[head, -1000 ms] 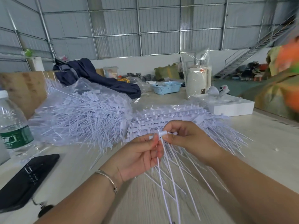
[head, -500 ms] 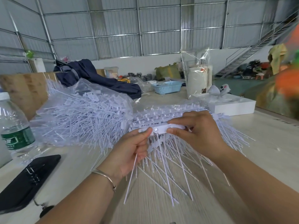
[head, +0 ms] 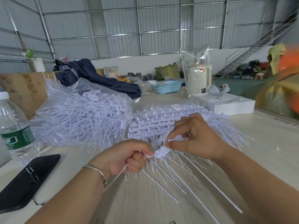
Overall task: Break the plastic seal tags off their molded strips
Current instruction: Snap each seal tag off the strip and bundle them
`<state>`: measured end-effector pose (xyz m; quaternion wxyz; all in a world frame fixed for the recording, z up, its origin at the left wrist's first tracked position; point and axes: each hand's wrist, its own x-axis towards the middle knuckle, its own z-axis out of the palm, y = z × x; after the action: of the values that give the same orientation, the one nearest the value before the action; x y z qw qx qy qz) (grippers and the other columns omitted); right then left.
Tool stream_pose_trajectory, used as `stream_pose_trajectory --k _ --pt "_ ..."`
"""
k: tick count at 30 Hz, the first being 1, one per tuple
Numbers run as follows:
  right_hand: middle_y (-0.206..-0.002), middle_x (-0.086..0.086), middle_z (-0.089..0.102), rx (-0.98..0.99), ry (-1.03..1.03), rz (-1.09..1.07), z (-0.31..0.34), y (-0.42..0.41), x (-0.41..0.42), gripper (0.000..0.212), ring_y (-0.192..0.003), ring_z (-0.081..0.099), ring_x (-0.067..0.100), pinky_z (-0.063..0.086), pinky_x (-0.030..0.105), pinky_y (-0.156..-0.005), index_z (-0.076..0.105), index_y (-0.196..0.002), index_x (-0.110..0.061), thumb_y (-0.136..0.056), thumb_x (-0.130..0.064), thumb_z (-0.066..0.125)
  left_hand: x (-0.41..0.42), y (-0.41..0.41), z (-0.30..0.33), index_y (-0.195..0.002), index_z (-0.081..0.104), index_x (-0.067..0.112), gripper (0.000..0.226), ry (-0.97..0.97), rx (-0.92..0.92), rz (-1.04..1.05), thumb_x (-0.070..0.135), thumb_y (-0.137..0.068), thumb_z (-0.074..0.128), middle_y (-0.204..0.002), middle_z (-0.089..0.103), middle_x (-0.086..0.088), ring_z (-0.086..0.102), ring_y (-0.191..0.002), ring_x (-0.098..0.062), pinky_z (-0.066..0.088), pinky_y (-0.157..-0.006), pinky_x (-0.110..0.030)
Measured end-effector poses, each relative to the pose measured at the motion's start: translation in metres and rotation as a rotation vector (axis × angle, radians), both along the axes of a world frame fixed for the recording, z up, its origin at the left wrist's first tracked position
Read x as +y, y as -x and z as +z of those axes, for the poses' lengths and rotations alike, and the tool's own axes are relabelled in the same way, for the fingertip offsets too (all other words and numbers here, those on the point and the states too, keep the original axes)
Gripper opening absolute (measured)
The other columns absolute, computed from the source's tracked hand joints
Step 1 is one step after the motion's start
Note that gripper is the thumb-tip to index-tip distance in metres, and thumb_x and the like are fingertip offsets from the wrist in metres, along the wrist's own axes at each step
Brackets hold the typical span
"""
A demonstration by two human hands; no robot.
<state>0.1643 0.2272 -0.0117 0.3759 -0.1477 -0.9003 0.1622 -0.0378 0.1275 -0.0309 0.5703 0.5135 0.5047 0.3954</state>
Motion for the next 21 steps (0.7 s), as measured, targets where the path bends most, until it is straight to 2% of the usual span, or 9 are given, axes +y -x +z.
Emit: stream_pose_trajectory --k 3,6,10,12,14,15,16,19,21 --pt "-0.052 -0.022 0.049 -0.051 -0.045 -0.003 0.000 0.002 -0.003 0.012 -0.063 0.050 0.005 0.027 0.028 -0.083 0.074 -0.064 -0.028 -0.069 -0.026 0.084 -0.001 0.000 0.003 -0.051 0.038 0.020 0.029 0.036 0.064 -0.062 0.020 -0.066 0.063 -0.045 0.021 0.008 0.016 -0.036 -0.005 0.018 -0.036 -0.016" --pt "-0.050 -0.019 0.046 -0.079 -0.090 -0.024 0.001 0.003 -0.004 0.013 -0.061 0.050 0.008 0.026 0.025 -0.080 0.072 -0.059 -0.025 -0.065 -0.037 0.074 0.000 0.001 0.005 -0.049 0.034 0.020 0.032 0.041 0.140 -0.007 0.021 -0.061 0.063 -0.045 0.020 0.006 0.015 -0.037 -0.008 0.017 -0.037 -0.016" --pt "-0.042 -0.020 0.032 -0.179 -0.221 -0.098 0.002 0.007 -0.007 0.018 -0.054 0.041 0.003 0.024 0.022 -0.075 0.066 -0.053 -0.029 -0.064 -0.043 0.069 0.007 -0.005 0.007 -0.044 0.039 0.020 0.025 -0.009 0.359 0.229 0.019 -0.058 0.061 -0.045 0.024 0.002 0.015 -0.041 -0.013 0.016 -0.042 -0.016" --pt "-0.041 -0.020 0.028 -0.213 -0.289 -0.140 0.003 0.010 -0.009 0.022 -0.053 0.037 0.004 0.023 0.025 -0.072 0.065 -0.051 -0.025 -0.063 -0.044 0.067 0.010 -0.006 0.007 -0.045 0.042 0.017 0.025 -0.053 0.549 0.370 0.018 -0.061 0.062 -0.042 0.029 0.002 0.021 -0.038 -0.014 0.017 -0.042 -0.017" --pt "-0.045 -0.018 0.038 -0.133 -0.301 -0.190 0.006 0.006 -0.003 0.023 -0.054 0.041 0.005 0.023 0.027 -0.073 0.064 -0.052 -0.024 -0.063 -0.044 0.066 0.010 0.001 0.003 -0.045 0.041 0.016 0.036 -0.115 0.836 0.549 0.015 -0.073 0.064 -0.036 0.031 0.008 0.027 -0.034 -0.010 0.020 -0.037 -0.016" --pt "-0.049 -0.016 0.047 -0.089 -0.297 -0.208 0.008 0.003 0.001 0.023 -0.056 0.046 0.007 0.023 0.028 -0.074 0.064 -0.055 -0.024 -0.064 -0.045 0.067 0.009 0.004 0.001 -0.047 0.042 0.016 0.039 -0.148 0.833 0.615 0.014 -0.078 0.064 -0.035 0.031 0.010 0.029 -0.034 -0.009 0.022 -0.036 -0.016" --pt "-0.056 -0.014 0.054 -0.068 -0.301 -0.226 0.009 0.000 0.006 0.024 -0.061 0.051 0.010 0.022 0.028 -0.075 0.066 -0.060 -0.023 -0.067 -0.046 0.069 0.009 0.005 0.000 -0.049 0.045 0.016 0.038 -0.192 0.689 0.628 0.014 -0.081 0.067 -0.037 0.032 0.011 0.029 -0.036 -0.008 0.023 -0.036 -0.016" --pt "-0.082 -0.010 0.064 -0.109 -0.309 -0.268 0.007 0.002 0.010 0.028 -0.081 0.054 0.015 0.023 0.030 -0.080 0.070 -0.092 -0.022 -0.085 -0.049 0.062 0.012 -0.009 0.006 -0.059 0.052 0.019 0.030 -0.223 -0.130 0.422 0.015 -0.078 0.074 -0.051 0.029 0.007 0.023 -0.042 -0.008 0.021 -0.040 -0.018" --pt "-0.088 -0.010 0.060 -0.079 -0.254 -0.226 0.004 0.007 0.008 0.030 -0.084 0.048 0.014 0.025 0.032 -0.081 0.064 -0.101 -0.019 -0.091 -0.041 0.048 0.018 -0.017 0.005 -0.062 0.041 0.021 0.039 -0.231 -0.336 0.413 0.005 -0.076 0.073 -0.051 0.030 0.009 0.021 -0.040 -0.005 0.018 -0.037 -0.016"
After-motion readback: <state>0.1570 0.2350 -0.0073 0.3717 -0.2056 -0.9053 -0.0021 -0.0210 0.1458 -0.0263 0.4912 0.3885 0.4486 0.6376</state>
